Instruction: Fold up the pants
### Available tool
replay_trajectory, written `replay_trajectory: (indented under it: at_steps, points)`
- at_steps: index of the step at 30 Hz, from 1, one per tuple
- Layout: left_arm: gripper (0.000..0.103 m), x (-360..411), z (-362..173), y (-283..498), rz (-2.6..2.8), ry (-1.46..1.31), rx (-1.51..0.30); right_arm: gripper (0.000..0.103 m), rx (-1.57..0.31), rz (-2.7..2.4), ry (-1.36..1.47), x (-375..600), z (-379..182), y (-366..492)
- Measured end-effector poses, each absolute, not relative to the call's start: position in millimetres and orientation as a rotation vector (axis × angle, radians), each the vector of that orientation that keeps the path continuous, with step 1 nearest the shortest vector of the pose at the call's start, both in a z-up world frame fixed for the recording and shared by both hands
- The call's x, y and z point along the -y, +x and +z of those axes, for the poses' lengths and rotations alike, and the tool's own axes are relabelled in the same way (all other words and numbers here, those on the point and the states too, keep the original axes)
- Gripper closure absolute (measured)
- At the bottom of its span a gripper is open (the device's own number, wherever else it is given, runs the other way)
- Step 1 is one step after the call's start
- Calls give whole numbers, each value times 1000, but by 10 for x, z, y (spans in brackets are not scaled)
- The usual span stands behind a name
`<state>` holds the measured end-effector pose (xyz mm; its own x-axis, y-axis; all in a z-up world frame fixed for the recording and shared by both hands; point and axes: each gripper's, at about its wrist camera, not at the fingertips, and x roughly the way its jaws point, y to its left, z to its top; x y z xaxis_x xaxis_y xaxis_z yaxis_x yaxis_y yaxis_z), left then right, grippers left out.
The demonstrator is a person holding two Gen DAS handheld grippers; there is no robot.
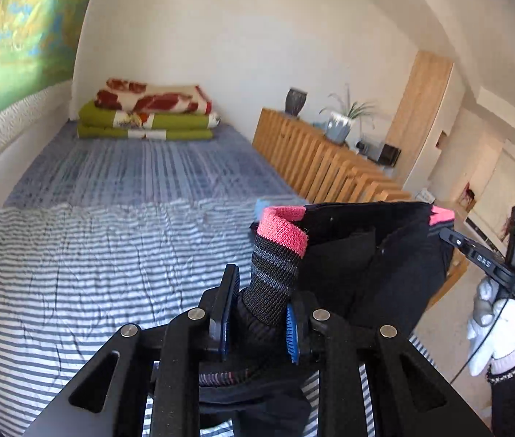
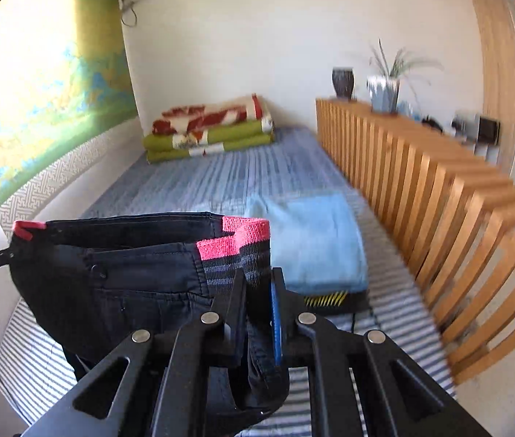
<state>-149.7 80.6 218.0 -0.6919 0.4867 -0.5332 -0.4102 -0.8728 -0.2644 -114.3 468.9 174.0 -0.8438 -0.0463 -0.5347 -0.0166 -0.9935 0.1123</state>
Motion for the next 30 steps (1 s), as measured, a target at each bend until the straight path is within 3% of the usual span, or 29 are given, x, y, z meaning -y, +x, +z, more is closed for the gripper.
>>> replay_trajectory:
  at_steps: [7, 11, 14, 20, 26, 30]
  points:
    - [80, -743, 3314, -149, 2538, -595, 181, 93, 46, -3131, 499, -4461, 3425, -791]
    - [80, -414, 3335, 321, 2570, -579, 192, 93, 1, -3119, 376, -4036, 3911, -764]
    - [80, 95, 3072, 407, 2567, -643, 314, 93, -45, -3055, 336, -3469, 4011, -906]
    - [80, 1524, 2105, 459, 2700, -748, 556, 93, -143, -2837, 481, -1909, 3430, -1607]
    - [80, 3151, 644, 522, 2812, -963, 974, 92, -308, -2533, 717, 314, 2117, -2260]
    - [81, 3896, -311, 639, 2896, -1167, 1151, 85, -298, -2278, 933, 1676, 1113, -2498]
